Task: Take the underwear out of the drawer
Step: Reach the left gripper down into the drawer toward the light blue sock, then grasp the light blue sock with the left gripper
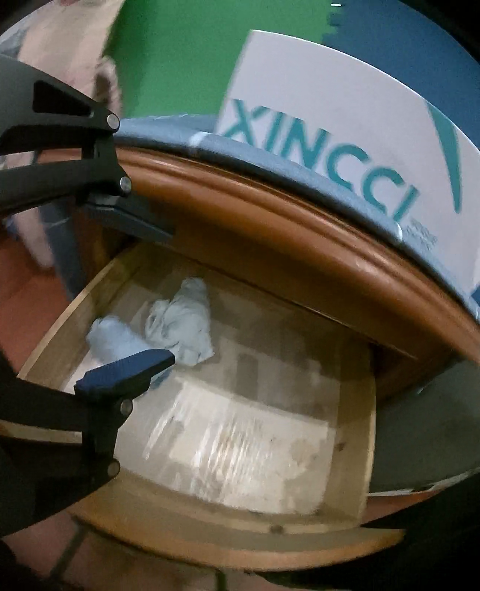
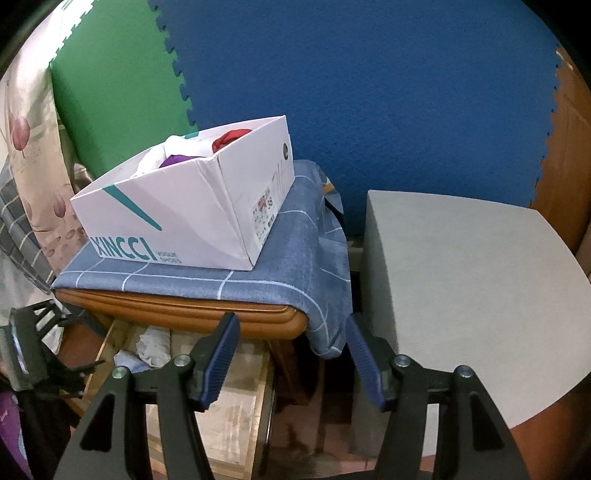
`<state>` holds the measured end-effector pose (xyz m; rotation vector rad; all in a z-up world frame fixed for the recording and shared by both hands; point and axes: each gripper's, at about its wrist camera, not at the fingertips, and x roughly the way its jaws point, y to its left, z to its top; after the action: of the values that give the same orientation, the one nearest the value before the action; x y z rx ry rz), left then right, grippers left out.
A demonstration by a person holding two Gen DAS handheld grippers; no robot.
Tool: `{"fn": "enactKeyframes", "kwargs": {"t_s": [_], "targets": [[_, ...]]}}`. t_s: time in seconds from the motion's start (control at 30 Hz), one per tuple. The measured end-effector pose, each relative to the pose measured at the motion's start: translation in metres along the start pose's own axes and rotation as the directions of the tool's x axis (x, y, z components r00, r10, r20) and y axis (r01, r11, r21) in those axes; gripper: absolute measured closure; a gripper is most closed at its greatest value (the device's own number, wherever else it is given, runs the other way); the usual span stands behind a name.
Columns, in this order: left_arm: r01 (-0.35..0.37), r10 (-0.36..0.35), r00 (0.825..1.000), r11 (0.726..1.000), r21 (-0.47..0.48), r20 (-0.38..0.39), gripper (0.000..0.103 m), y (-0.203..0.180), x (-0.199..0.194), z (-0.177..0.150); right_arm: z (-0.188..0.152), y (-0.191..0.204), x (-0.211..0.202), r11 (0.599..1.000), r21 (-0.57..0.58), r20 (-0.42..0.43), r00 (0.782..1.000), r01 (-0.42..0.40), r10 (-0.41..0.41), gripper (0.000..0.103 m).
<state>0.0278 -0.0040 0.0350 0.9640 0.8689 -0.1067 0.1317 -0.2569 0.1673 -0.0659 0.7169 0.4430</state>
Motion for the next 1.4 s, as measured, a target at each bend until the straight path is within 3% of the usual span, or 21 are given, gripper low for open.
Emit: {"fn": "enactKeyframes", "kwargs": {"t_s": [0.13,0.17,0.3,0.4,0.53,0.8,1.07,1.23,1.33,1.4], "targets": [[0.029,-0.029,1.000,0.997,0.072,-0.007,0.041,-0.009,0.020,0.001,0.000,0.001,0.001,1.000,-0.004,-0.005,1.000,-0.006,0.006,0.042],[0.040,-0.038,0.999,0.994,0.101,-0.018,0.036,-0.014,0.026,0.000,0.000,0.001,0.001,1.000,-0.005,-0.005,1.000,-0.008,0.008,0.042],[0.080,-0.071,0.996,0.971,0.224,-0.049,0.030,-0.033,0.044,-0.007,0.000,0.001,0.002,1.000,-0.002,-0.008,1.000,-0.013,0.013,0.042],[0.130,-0.112,0.990,0.955,0.267,-0.082,0.028,-0.038,0.058,-0.014,0.000,0.000,0.002,1.000,0.004,-0.008,1.000,-0.020,0.020,0.042],[0.144,-0.114,0.987,0.935,0.322,-0.112,0.028,-0.043,0.075,-0.023,-0.001,0.000,0.003,1.000,0.004,-0.011,1.000,-0.024,0.024,0.042],[0.231,-0.190,0.968,0.928,0.291,-0.164,0.025,-0.037,0.092,-0.024,0.000,0.002,0.006,1.000,-0.004,-0.022,0.999,-0.030,0.030,0.042],[0.312,-0.251,0.942,0.900,0.305,-0.222,0.020,-0.046,0.105,-0.022,-0.001,0.003,0.007,0.999,-0.001,-0.032,0.999,-0.039,0.039,0.042],[0.369,-0.292,0.917,0.880,0.299,-0.272,0.013,-0.053,0.116,-0.024,-0.001,0.003,0.007,0.999,0.001,-0.034,0.998,-0.045,0.045,0.042],[0.400,-0.321,0.902,0.873,0.278,-0.289,0.013,-0.053,0.119,-0.020,-0.001,0.003,0.008,0.999,0.004,-0.036,0.998,-0.049,0.049,0.042],[0.436,-0.362,0.882,0.868,0.235,-0.301,0.017,-0.049,0.124,-0.016,-0.001,0.003,0.008,0.999,0.002,-0.039,0.998,-0.050,0.051,0.042]]}}
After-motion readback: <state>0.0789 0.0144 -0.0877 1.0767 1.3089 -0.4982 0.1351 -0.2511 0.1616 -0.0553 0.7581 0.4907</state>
